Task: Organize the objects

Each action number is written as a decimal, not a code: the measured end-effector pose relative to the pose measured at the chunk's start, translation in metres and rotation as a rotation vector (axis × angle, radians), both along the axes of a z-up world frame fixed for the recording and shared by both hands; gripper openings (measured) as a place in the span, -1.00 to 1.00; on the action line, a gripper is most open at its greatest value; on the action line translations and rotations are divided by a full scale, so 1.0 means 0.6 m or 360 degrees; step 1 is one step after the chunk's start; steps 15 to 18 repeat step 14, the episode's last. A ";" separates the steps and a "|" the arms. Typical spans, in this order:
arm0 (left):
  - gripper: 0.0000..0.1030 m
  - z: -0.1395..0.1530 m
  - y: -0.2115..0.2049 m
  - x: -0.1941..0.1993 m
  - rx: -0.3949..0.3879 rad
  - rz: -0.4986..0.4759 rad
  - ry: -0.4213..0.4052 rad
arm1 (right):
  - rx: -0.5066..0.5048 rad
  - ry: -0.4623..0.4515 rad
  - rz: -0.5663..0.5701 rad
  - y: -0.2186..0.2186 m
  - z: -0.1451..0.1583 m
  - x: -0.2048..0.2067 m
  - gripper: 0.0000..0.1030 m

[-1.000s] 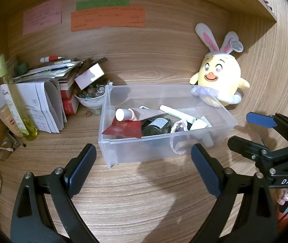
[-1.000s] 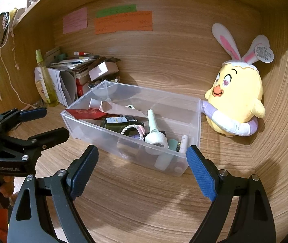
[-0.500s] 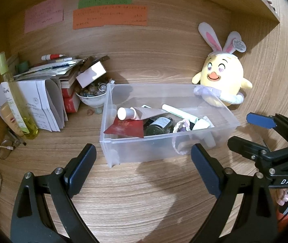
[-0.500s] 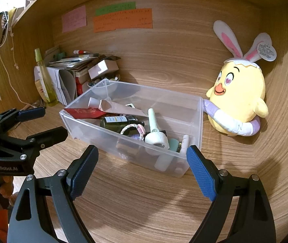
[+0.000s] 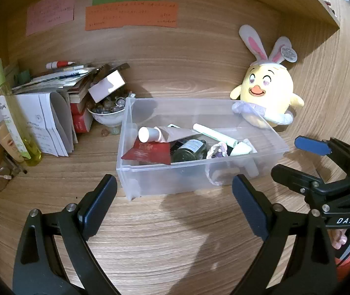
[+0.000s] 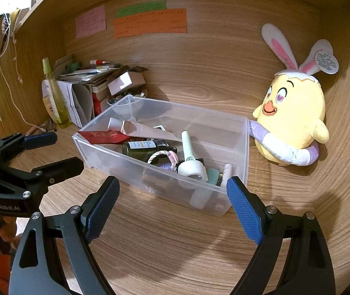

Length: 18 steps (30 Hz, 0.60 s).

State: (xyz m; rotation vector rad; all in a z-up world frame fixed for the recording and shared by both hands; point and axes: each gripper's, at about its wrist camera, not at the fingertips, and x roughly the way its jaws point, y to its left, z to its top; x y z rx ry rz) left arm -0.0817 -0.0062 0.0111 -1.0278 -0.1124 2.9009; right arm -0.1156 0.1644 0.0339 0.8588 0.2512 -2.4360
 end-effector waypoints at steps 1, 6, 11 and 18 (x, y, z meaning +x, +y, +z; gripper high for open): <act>0.85 0.000 0.000 0.000 -0.0001 0.0002 0.0000 | 0.0003 0.0002 -0.0003 0.000 0.000 0.000 0.69; 0.85 -0.003 0.000 -0.001 0.0001 0.0002 -0.0002 | -0.0002 -0.0010 -0.0008 0.001 -0.001 -0.004 0.69; 0.85 -0.001 0.000 0.003 -0.0004 0.0006 0.0025 | -0.0010 -0.0021 -0.0008 0.002 -0.003 -0.008 0.69; 0.88 0.002 0.001 0.006 -0.0020 0.0007 0.0044 | -0.0005 -0.0023 -0.0006 0.003 -0.004 -0.009 0.69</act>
